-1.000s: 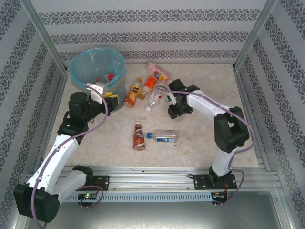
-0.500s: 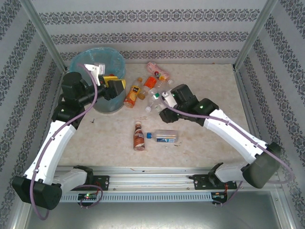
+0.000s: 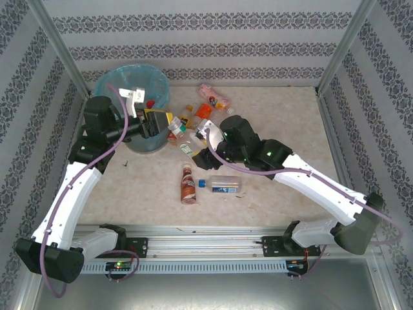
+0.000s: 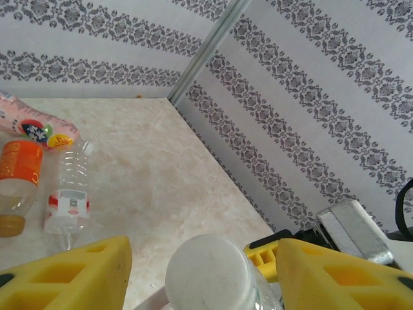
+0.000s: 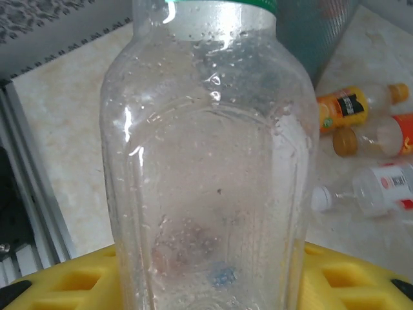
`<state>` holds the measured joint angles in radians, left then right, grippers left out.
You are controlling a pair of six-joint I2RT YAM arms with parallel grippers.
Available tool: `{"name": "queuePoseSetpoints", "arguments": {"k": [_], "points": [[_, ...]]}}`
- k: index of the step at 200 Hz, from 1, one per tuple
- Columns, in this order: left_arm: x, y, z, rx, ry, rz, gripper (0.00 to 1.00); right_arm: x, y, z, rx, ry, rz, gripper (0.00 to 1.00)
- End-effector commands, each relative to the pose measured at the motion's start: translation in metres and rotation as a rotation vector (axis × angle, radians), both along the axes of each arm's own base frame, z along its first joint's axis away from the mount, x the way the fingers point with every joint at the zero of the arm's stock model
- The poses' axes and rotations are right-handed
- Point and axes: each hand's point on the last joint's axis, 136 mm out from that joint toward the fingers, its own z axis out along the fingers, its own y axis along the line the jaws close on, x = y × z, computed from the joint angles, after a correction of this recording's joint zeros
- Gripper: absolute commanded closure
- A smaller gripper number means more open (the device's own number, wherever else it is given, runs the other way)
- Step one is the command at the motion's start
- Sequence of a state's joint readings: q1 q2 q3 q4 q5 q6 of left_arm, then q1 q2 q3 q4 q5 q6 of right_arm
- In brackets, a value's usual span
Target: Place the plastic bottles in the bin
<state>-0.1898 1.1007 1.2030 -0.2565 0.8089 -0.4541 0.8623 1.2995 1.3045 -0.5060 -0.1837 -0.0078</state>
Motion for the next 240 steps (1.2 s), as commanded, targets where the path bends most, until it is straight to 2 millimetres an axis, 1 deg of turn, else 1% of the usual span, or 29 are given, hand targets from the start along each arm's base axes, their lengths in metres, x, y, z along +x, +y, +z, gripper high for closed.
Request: {"name": "queuePoseSetpoints", "arguments": {"k": [1, 24, 48, 68, 104, 123, 154, 164, 176, 199, 213, 223, 240], "points": [[-0.011, -0.005, 0.008, -0.024, 0.008, -0.042, 0.43, -0.010, 0.006, 0.038, 0.104, -0.097, 0.060, 0.49], [-0.013, -0.007, 0.009, -0.032, 0.006, -0.057, 0.46, -0.013, 0.005, 0.045, 0.121, -0.118, 0.070, 0.49], [-0.015, -0.009, 0.012, -0.051, 0.008, -0.071, 0.46, -0.016, 0.005, 0.045, 0.126, -0.126, 0.084, 0.49], [-0.018, -0.014, 0.017, -0.089, 0.008, -0.110, 0.41, -0.014, 0.004, 0.042, 0.114, -0.128, 0.080, 0.49], [-0.022, -0.019, 0.027, -0.143, -0.002, -0.155, 0.38, -0.005, 0.002, 0.036, 0.090, -0.131, 0.034, 0.50], [-0.020, -0.019, 0.022, -0.135, 0.005, -0.155, 0.35, 0.000, 0.002, 0.029, 0.065, -0.132, 0.012, 0.50], [-0.017, -0.020, 0.012, -0.131, 0.039, -0.157, 0.32, 0.000, 0.006, 0.028, 0.075, -0.119, 0.022, 0.51], [-0.018, -0.020, 0.014, -0.135, 0.037, -0.162, 0.31, 0.001, 0.008, 0.027, 0.076, -0.116, 0.026, 0.51], [-0.018, -0.020, 0.014, -0.138, 0.031, -0.163, 0.28, 0.002, 0.009, 0.025, 0.071, -0.112, 0.025, 0.51], [-0.021, -0.020, 0.018, -0.138, 0.012, -0.167, 0.27, 0.006, 0.010, 0.018, 0.043, -0.100, 0.016, 0.51], [-0.021, -0.020, 0.019, -0.144, 0.002, -0.172, 0.27, 0.009, 0.012, 0.015, 0.034, -0.096, 0.011, 0.51], [-0.020, -0.021, 0.018, -0.147, 0.007, -0.173, 0.30, 0.009, 0.013, 0.014, 0.038, -0.091, 0.012, 0.51], [-0.020, -0.022, 0.014, -0.146, 0.020, -0.182, 0.39, 0.009, 0.016, 0.017, 0.050, -0.090, 0.014, 0.52]]}}
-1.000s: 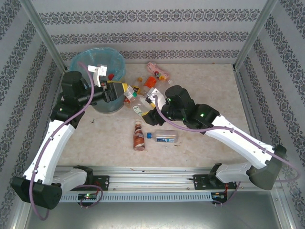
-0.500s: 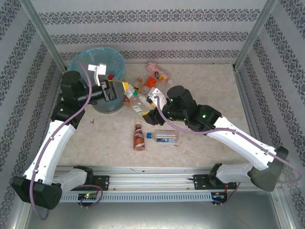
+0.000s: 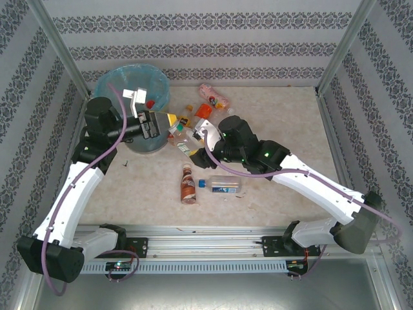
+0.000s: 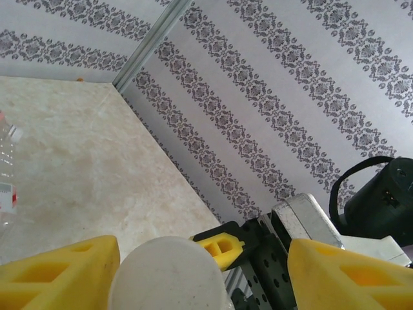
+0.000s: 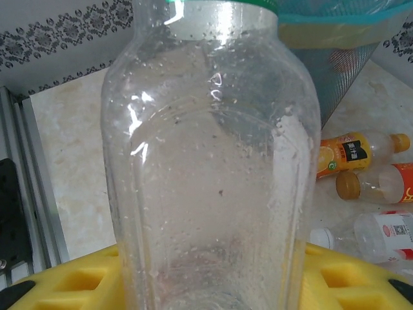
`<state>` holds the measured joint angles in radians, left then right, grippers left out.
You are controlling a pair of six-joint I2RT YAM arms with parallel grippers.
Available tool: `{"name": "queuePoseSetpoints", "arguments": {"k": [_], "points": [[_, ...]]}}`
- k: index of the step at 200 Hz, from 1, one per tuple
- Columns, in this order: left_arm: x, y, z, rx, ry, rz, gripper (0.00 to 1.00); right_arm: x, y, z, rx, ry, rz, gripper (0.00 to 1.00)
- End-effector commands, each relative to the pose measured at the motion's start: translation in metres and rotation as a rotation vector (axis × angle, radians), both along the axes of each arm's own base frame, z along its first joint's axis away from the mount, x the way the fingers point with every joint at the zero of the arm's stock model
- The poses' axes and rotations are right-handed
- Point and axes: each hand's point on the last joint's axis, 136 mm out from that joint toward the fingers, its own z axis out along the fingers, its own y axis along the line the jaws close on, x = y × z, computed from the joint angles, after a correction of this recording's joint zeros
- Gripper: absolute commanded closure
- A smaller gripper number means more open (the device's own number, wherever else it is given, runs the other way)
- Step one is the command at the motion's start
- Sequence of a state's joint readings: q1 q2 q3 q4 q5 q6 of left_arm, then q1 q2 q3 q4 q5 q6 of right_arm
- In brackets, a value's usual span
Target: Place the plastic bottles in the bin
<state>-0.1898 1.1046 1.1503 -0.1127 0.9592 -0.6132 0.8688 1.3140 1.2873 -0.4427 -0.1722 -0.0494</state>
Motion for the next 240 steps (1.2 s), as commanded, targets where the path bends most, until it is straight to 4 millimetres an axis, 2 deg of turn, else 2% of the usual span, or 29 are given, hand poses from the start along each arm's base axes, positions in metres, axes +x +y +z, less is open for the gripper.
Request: {"name": "queuePoseSetpoints", "arguments": {"k": [1, 41, 77, 106, 146, 181, 199, 217, 240], "points": [[-0.007, -0.007, 0.007, -0.020, -0.036, -0.054, 0.39, 0.004, 0.008, 0.018, 0.047, -0.034, -0.004, 0.52], [-0.006, -0.005, 0.002, 0.011, -0.038, -0.040, 0.40, 0.003, 0.008, 0.026, 0.075, -0.053, 0.001, 0.52], [-0.006, -0.005, 0.002, 0.011, -0.042, -0.041, 0.44, 0.002, 0.010, 0.030, 0.085, -0.057, 0.010, 0.53], [-0.004, -0.004, 0.002, 0.017, -0.045, -0.028, 0.37, 0.002, 0.009, 0.035, 0.099, -0.071, 0.010, 0.53], [-0.004, -0.004, 0.002, 0.022, -0.050, -0.028, 0.38, 0.002, 0.009, 0.034, 0.095, -0.068, 0.008, 0.53], [-0.004, -0.002, 0.006, 0.024, -0.065, -0.013, 0.56, 0.002, 0.009, 0.035, 0.094, -0.071, 0.011, 0.52], [-0.003, 0.001, 0.011, 0.031, -0.083, 0.012, 0.64, 0.002, 0.009, 0.036, 0.093, -0.074, 0.010, 0.49], [-0.001, 0.007, 0.020, 0.043, -0.119, 0.063, 0.76, 0.004, 0.006, 0.039, 0.098, -0.083, -0.007, 0.37], [0.003, 0.017, 0.038, 0.058, -0.183, 0.153, 0.93, 0.007, 0.003, 0.047, 0.118, -0.102, -0.039, 0.14]]}}
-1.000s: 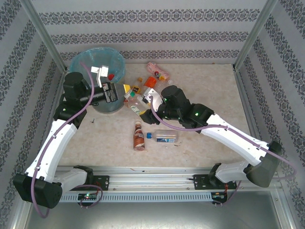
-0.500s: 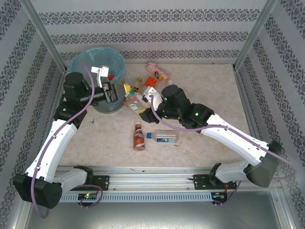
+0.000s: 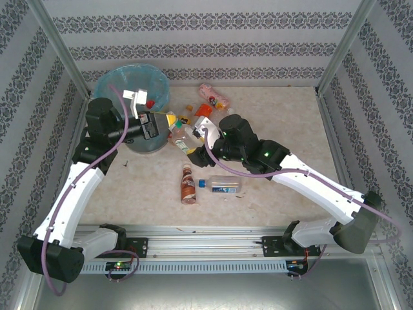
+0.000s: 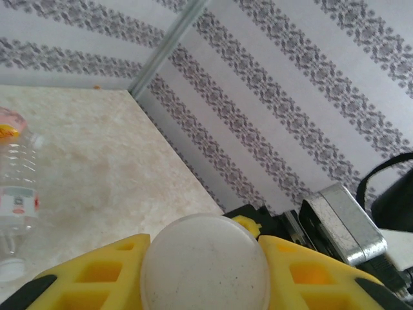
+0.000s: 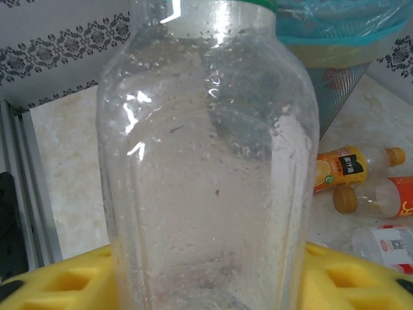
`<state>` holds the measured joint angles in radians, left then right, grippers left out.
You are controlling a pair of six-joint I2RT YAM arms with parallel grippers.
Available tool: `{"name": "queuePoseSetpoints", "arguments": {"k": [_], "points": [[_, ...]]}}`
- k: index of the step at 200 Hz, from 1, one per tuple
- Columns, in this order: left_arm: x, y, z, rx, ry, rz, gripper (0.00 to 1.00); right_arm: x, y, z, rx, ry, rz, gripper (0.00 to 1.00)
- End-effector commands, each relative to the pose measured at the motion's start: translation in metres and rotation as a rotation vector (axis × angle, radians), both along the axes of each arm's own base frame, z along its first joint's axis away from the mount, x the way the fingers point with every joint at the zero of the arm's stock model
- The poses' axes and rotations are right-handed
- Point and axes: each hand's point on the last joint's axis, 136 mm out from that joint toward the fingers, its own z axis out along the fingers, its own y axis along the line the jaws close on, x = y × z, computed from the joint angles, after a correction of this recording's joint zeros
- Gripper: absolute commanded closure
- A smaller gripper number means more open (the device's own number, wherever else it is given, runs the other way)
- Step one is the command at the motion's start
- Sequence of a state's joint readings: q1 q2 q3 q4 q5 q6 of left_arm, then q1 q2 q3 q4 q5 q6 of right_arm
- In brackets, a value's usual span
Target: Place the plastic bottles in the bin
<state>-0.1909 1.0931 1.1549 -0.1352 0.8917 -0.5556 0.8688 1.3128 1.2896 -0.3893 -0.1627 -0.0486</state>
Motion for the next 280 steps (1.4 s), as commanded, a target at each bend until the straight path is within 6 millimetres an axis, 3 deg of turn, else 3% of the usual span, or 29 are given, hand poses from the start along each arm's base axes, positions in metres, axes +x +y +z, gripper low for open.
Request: {"name": "queuePoseSetpoints", "arguments": {"k": [1, 12, 66, 109, 137, 181, 198, 242, 268, 276, 280], "points": [[-0.003, 0.012, 0.039, 0.022, -0.142, 0.096, 0.94, 0.001, -0.002, 0.035, 0.079, -0.062, -0.031, 0.13], [0.000, 0.018, 0.053, 0.031, -0.185, 0.146, 1.00, 0.003, -0.004, 0.039, 0.084, -0.075, -0.046, 0.02], [0.016, 0.065, 0.122, 0.183, -0.399, 0.461, 1.00, 0.008, -0.016, 0.043, 0.066, -0.106, -0.103, 0.02], [0.058, 0.113, 0.131, 0.448, -0.458, 0.733, 1.00, 0.006, -0.019, 0.040, 0.064, -0.099, -0.111, 0.02], [0.090, 0.133, 0.120, 0.590, -0.458, 0.818, 1.00, 0.005, -0.020, 0.038, 0.057, -0.092, -0.111, 0.02], [0.151, 0.170, 0.080, 0.696, -0.378, 0.906, 1.00, 0.003, -0.020, 0.035, 0.056, -0.082, -0.106, 0.02], [0.168, 0.170, 0.065, 0.648, -0.350, 0.881, 1.00, 0.003, -0.020, 0.033, 0.050, -0.079, -0.106, 0.02], [0.205, 0.148, 0.028, 0.570, -0.345, 0.771, 1.00, 0.001, -0.022, 0.031, 0.046, -0.075, -0.104, 0.02], [0.223, 0.152, -0.004, 0.616, -0.358, 0.782, 0.92, -0.001, -0.023, 0.029, 0.046, -0.070, -0.106, 0.02], [0.227, 0.153, -0.015, 0.642, -0.347, 0.779, 0.84, -0.001, -0.024, 0.027, 0.044, -0.068, -0.107, 0.02], [0.228, 0.154, -0.020, 0.652, -0.341, 0.778, 0.76, -0.001, -0.025, 0.027, 0.044, -0.066, -0.108, 0.02]]}}
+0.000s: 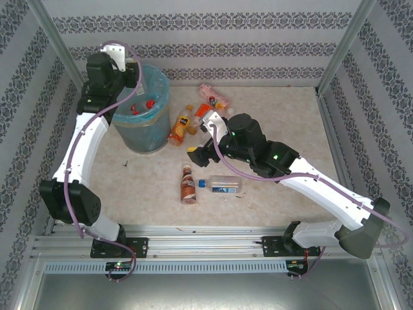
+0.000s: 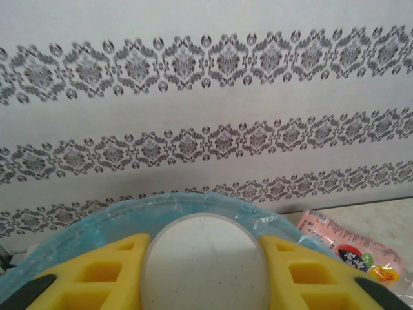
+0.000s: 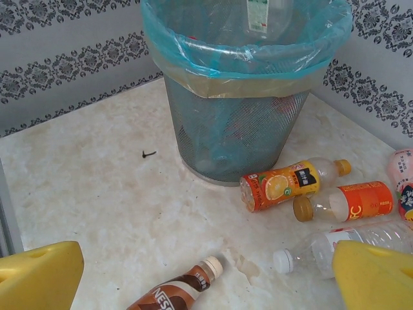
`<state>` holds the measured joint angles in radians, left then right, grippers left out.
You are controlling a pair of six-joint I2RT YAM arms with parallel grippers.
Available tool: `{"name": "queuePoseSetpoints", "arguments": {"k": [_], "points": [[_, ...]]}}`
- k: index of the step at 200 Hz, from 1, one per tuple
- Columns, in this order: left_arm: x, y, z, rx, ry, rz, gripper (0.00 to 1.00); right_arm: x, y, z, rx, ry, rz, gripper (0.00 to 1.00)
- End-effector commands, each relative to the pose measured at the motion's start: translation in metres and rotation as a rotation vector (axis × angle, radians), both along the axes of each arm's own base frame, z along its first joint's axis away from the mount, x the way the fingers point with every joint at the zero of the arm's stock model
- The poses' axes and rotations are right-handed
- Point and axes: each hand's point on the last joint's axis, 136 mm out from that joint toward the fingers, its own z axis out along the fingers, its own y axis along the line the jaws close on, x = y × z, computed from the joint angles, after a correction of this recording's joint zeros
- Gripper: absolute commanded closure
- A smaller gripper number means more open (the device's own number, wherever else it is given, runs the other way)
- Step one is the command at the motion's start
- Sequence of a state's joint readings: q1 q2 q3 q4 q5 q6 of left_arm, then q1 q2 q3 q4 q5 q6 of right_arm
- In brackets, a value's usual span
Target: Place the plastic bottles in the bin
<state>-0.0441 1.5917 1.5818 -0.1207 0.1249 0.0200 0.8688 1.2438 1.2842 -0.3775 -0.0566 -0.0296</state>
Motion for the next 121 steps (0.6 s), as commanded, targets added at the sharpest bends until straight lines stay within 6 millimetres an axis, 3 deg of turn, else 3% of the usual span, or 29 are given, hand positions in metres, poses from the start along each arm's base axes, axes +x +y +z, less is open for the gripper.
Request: {"name": "queuePoseSetpoints", "arguments": {"k": [1, 17, 25, 66, 100, 121], "points": [[0.016, 0.000, -0.011, 0.037, -0.051, -0.009, 0.74, -0.008, -0.004, 0.000, 0.008, 0.005, -0.004, 0.02], [0.017, -0.001, -0.026, 0.047, -0.027, -0.016, 0.33, -0.008, -0.006, -0.003, 0.005, 0.009, -0.010, 0.02], [0.016, -0.002, -0.029, 0.041, -0.025, -0.023, 0.23, -0.008, -0.006, -0.003, 0.007, 0.009, -0.012, 0.02], [0.011, -0.007, -0.037, -0.019, -0.012, -0.042, 0.26, -0.008, -0.003, -0.008, 0.001, 0.024, -0.006, 0.02], [0.010, -0.013, -0.042, -0.054, 0.018, -0.068, 0.40, -0.007, -0.001, -0.011, -0.002, 0.034, -0.002, 0.02], [0.011, -0.017, -0.042, -0.084, 0.036, -0.087, 0.43, -0.007, -0.001, -0.012, -0.007, 0.033, -0.001, 0.02]]}}
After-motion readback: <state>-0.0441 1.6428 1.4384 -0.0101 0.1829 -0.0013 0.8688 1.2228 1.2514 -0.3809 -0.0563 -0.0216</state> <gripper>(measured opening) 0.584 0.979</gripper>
